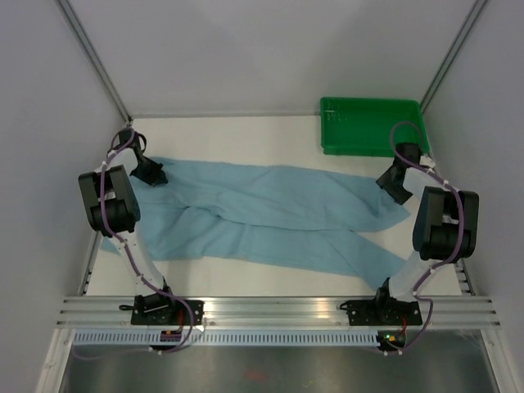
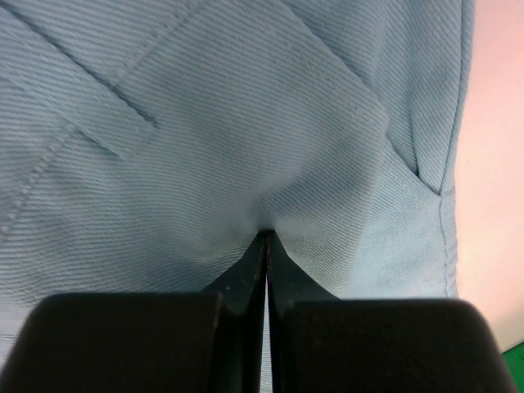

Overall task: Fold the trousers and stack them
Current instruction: Flatten the trousers out

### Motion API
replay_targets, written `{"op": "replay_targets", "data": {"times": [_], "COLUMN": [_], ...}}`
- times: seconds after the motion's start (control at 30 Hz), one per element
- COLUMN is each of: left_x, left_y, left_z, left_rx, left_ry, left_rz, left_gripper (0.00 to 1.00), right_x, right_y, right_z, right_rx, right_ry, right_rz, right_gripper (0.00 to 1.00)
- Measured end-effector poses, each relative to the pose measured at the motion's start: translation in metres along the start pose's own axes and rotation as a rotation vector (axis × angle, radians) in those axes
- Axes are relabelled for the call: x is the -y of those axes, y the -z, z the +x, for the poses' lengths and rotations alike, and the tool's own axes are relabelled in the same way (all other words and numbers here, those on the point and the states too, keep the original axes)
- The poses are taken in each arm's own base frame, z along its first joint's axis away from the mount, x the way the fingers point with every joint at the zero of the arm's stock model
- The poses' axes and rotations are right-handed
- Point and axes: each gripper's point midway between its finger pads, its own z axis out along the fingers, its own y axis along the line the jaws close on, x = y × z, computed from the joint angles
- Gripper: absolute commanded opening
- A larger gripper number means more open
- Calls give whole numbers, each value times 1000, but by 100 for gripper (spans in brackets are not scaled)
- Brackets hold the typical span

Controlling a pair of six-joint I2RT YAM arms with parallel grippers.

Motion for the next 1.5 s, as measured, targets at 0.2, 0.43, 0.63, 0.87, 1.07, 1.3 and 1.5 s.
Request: {"op": "replay_targets", "data": {"times": [0.2, 0.43, 0.63, 0.87, 1.07, 1.3, 1.5], "left_x": [-6, -5, -5, -5, -4, -4, -4], "left_y": [-1, -1, -2, -2, -2, -2, -2], "left_z": [-12, -16, -15, -15, -16, -16, -16], "left_rx": [12, 19, 20, 24, 26, 26, 28], "left_ry": [29, 32, 27, 25, 25, 25, -1], "left_rz": [5, 17, 29, 34, 36, 36, 43], "left_gripper": [2, 2, 2, 2, 2, 2, 2], "right_x": [24, 1, -20, -2, 10, 45, 52], "right_y": [17, 63, 70, 0, -5, 4, 6], "right_z": [-28, -63, -56, 15, 9, 10, 12], "right_rx": [62, 164, 140, -90, -69, -65, -69], "right_ry": [-94, -83, -6, 85, 95, 111, 120], "right_rz": [20, -126, -238, -149, -66, 69, 61], "right_gripper": [68, 60, 55, 48, 57, 63, 56]}}
